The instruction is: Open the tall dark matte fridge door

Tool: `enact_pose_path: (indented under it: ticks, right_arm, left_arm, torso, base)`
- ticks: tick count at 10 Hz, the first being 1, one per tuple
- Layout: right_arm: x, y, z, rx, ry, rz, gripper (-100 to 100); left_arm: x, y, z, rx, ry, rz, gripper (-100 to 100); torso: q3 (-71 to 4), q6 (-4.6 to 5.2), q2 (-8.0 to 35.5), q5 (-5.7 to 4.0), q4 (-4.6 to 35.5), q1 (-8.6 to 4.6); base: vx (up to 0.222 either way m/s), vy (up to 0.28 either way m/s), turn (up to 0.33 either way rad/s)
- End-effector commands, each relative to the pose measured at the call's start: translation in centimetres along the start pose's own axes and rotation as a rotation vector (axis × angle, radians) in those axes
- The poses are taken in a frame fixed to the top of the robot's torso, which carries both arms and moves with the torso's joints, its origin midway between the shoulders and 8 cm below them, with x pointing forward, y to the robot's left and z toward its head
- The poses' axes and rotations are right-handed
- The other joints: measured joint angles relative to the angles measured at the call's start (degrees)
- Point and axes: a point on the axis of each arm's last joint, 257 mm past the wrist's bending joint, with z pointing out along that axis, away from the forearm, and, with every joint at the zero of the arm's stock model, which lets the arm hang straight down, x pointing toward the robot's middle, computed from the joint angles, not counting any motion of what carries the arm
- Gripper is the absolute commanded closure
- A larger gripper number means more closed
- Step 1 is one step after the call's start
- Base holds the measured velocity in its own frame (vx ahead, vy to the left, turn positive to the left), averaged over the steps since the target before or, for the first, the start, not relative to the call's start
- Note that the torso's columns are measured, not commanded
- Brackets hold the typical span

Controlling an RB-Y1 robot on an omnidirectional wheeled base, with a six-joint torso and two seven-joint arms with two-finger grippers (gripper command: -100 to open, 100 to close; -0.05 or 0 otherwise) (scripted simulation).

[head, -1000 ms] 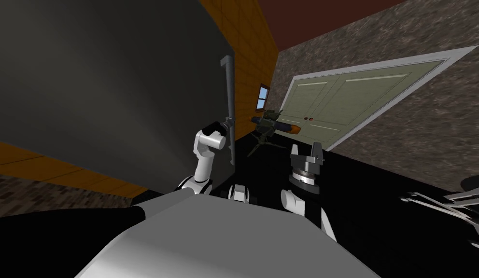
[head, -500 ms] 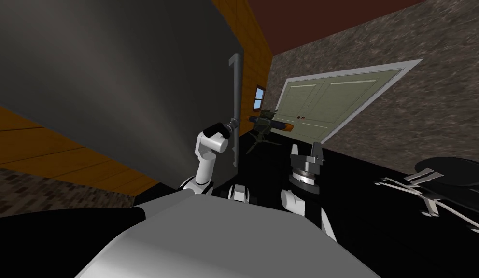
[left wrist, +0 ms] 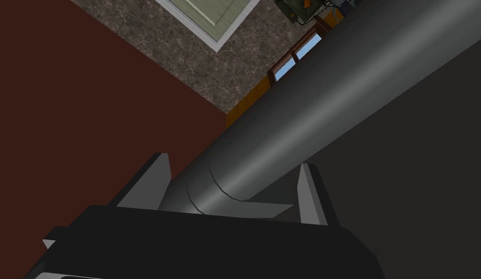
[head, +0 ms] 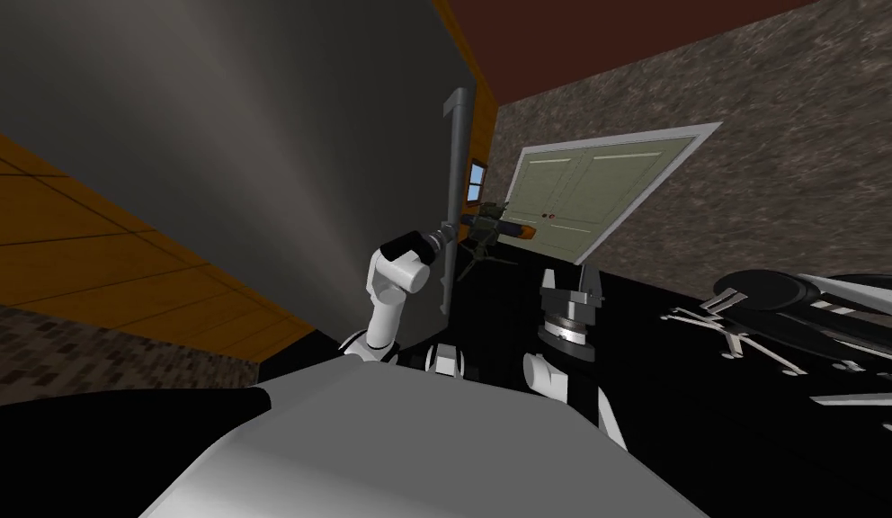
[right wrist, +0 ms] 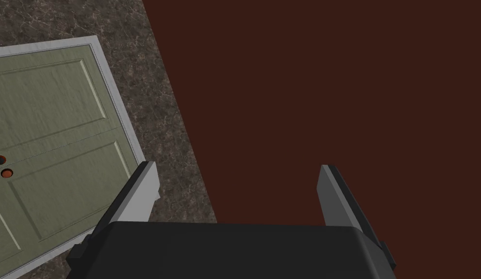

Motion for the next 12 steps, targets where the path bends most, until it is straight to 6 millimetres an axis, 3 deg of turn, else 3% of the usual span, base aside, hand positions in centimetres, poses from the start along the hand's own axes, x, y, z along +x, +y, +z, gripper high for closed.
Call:
enact_pose_path:
  ticks: [1,3,4,5,6,12]
  right_arm:
    - [0.0,0.0,0.0,0.0,0.0,0.0,0]
    - [0.0,0.0,0.0,0.0,0.0,0.0,0]
    - [0.0,0.0,0.0,0.0,0.0,0.0,0]
    - [0.0,0.0,0.0,0.0,0.0,0.0,0]
    - [0.0,0.0,0.0,0.0,0.0,0.0,0]
    - [0.0,0.0,0.0,0.0,0.0,0.0,0]
  left_arm:
    - [1.8,-2.5,-1.1,0.064,0.046,-0.013,100]
    - [3.2,-4.4,-1.9,0.112,0.083,-0.019,100]
    - [2.7,-3.3,-1.5,0.09,0.075,-0.006,100]
    - [4.6,-5.0,-2.5,0.137,0.126,-0.01,100]
    - [4.6,-5.0,-2.5,0.137,0.126,-0.01,100]
    - [8.4,-10.3,-6.3,0.283,0.242,-0.03,100]
  torso:
    - [0.0,-0.04,-0.04,0.03,-0.01,0.0]
    - [-0.06,-0.02,-0.03,0.04,0.08,0.01]
    - [0.01,0.06,0.04,0.03,0.01,-0.05]
    - [-0.3,-0.09,-0.4,0.0,0.05,-0.1]
    - [-0.2,0.09,-0.28,-0.02,-0.1,0.05]
    - [-0.12,-0.02,-0.11,0.06,-0.03,0.11]
  base:
    - [-0.208,0.089,-0.097]
    - [-0.246,0.076,-0.11]
    - [-0.126,0.032,-0.049]
    - [-0.151,0.108,-0.091]
    - [-0.185,0.152,-0.122]
    - [-0.191,0.112,-0.085]
